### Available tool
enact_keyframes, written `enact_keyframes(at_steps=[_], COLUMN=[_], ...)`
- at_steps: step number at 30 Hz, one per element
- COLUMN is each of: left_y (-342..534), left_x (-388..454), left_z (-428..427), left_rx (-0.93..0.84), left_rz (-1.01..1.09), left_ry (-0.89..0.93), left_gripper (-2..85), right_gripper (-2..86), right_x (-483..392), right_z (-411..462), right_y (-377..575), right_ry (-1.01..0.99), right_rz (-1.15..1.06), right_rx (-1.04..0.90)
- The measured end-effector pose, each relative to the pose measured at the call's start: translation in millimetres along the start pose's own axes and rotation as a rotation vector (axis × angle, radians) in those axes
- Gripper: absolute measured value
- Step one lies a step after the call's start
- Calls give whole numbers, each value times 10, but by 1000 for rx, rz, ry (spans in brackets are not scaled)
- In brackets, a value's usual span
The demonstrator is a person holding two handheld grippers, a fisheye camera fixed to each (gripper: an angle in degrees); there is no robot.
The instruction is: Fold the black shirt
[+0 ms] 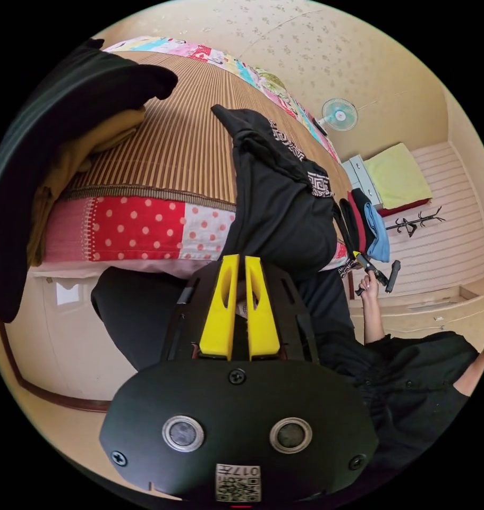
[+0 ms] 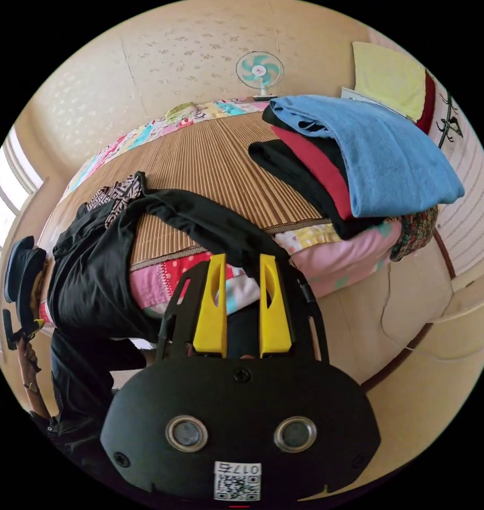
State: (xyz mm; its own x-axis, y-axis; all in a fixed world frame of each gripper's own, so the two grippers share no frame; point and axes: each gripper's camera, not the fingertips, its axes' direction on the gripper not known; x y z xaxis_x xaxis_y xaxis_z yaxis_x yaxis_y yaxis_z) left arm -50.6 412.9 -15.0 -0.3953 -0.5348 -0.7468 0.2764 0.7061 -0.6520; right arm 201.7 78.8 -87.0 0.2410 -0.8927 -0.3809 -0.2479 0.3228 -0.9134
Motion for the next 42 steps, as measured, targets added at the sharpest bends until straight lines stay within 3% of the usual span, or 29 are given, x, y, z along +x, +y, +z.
enact_keyframes(at_steps=[4,9,12,25,35,38,40,42], left_y=[-16,-31,-19,-33,-1,2,5,5], left_x=[118,118,99,124,43,90,104,87], left_z=[-37,3,-26,-136,-351,-393,-434,-462], left_rx=[16,-37,-36,-8,41,40,39,46], left_rz=[26,2,-11,-26,-62,-46,-47,-57], left_ry=[24,27,36,93,103,90,54,52], left_gripper=[29,26,26,25,28,28,28,27], right_gripper=[90,101,75,72,39,26,23,21], right_x=[-178,-157,-45,1334,1979,2292,2779,3198], right_z=[-210,-27,-107,-361,-428,-693,-950,-1048], right_y=[14,-97,-106,-548,-676,-773,-823,-808], right_ry=[138,143,205,-301,-259,-569,-984,-1224], right_rz=[-65,-153,-123,24,19,-10,54,134], right_rx=[103,-49,-12,-145,-171,-98,56,187])
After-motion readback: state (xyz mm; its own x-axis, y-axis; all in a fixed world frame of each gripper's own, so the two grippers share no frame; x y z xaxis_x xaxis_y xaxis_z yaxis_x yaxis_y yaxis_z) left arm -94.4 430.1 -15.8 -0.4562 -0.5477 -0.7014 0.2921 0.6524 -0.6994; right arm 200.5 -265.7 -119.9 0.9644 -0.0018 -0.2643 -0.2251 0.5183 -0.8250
